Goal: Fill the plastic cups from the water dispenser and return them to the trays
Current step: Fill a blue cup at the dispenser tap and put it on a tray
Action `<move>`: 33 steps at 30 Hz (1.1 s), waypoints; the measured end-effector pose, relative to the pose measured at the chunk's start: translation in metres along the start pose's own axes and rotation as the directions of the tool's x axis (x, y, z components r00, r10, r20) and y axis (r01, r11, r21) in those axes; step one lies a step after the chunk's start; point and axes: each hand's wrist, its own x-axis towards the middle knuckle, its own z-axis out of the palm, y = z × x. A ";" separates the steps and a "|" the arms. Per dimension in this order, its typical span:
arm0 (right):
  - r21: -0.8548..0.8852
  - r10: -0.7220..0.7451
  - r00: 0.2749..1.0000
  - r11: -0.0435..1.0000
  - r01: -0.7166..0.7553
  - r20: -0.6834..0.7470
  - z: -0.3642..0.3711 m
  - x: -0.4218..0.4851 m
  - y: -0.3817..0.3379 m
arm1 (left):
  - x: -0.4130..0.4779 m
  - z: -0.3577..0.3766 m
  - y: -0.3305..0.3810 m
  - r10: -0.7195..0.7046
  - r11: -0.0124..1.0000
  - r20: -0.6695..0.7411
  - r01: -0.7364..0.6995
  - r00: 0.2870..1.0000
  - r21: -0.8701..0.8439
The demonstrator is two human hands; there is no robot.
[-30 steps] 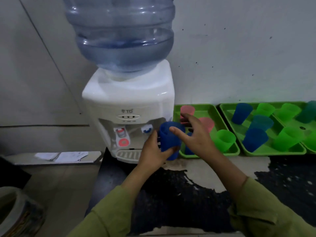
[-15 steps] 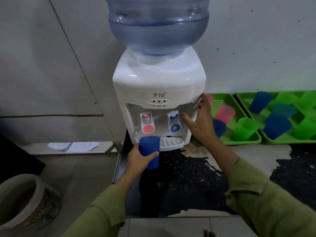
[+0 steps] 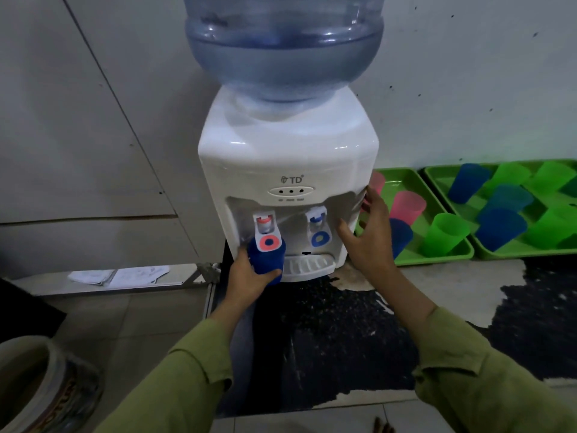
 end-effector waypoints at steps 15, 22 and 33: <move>-0.319 0.041 0.863 0.937 0.142 0.504 0.081 -0.020 -0.012 | 0.005 -0.003 -0.015 0.065 0.986 -0.047 -0.071 0.997 -0.151; -0.307 0.185 0.856 0.951 -0.032 0.483 0.093 -0.009 -0.015 | 0.008 -0.003 -0.009 0.087 0.993 -0.056 -0.091 0.995 -0.081; -0.018 0.244 0.833 0.962 -0.271 0.496 0.050 -0.006 -0.055 | 0.015 -0.010 -0.008 0.097 0.995 -0.005 -0.097 0.995 0.017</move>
